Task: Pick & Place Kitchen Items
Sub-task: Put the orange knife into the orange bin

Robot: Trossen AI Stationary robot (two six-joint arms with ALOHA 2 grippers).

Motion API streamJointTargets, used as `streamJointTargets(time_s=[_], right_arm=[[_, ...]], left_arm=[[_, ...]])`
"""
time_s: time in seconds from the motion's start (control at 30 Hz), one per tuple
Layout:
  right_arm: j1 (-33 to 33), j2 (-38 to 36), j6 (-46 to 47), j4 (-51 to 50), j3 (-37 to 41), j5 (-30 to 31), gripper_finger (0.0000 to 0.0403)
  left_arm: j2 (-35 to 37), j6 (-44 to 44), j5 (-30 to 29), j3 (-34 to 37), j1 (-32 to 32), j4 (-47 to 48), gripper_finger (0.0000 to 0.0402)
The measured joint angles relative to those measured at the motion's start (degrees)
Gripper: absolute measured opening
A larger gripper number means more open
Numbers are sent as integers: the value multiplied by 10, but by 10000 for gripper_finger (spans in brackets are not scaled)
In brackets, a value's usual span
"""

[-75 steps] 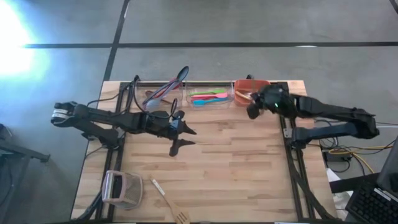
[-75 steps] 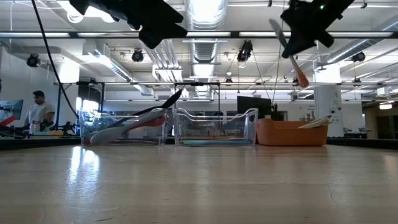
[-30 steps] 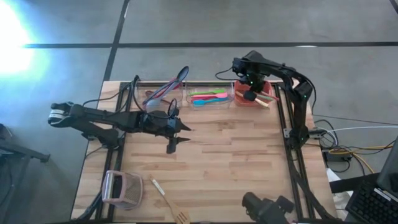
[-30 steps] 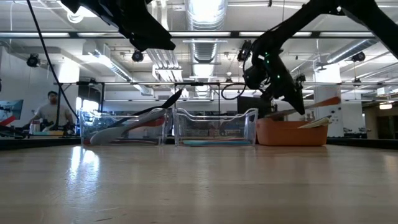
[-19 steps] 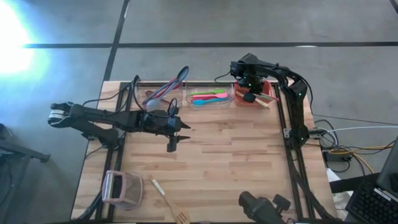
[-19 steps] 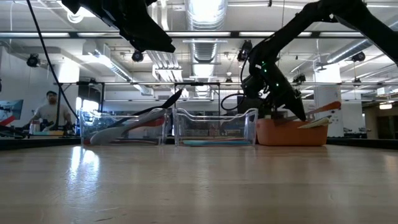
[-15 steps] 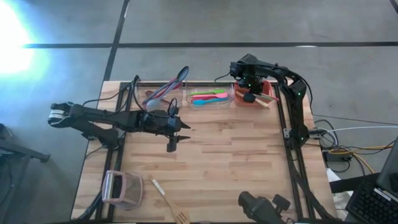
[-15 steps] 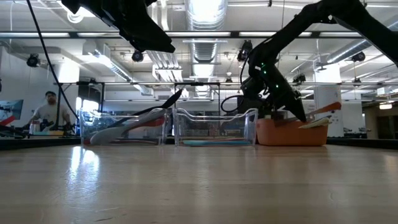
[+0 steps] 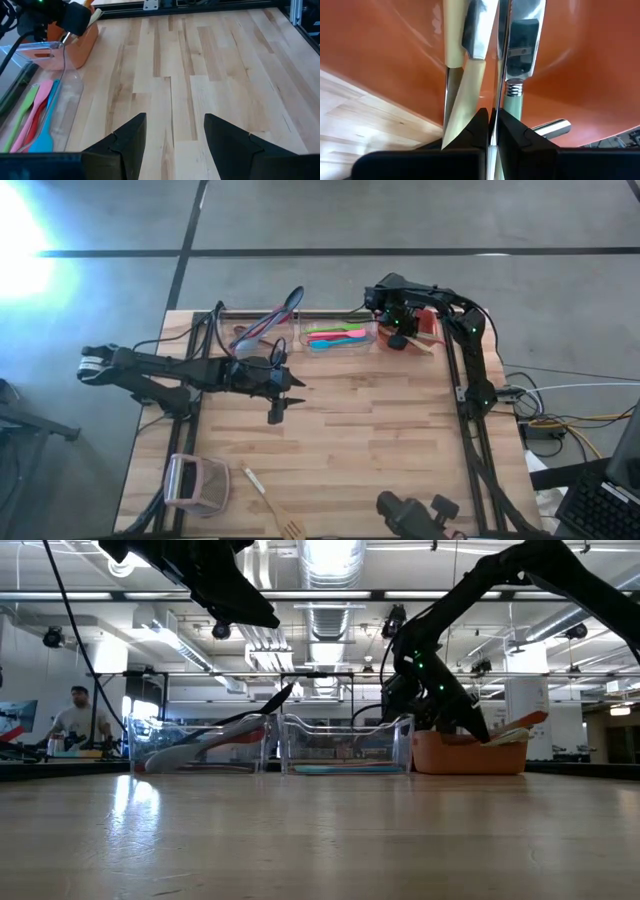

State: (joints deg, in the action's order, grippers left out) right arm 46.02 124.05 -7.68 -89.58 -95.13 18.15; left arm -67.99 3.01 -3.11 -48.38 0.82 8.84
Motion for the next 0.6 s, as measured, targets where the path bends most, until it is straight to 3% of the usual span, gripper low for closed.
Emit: streamJointTargets(time_s=[0.2, 0.6], right_arm=[[-2, -1, 0, 0, 0, 0, 28], [-11, -6, -9, -3, -16, -2, 113]], left_arm=[[0, 0, 0, 0, 0, 0, 202], [0, 1, 0, 0, 0, 0, 202]])
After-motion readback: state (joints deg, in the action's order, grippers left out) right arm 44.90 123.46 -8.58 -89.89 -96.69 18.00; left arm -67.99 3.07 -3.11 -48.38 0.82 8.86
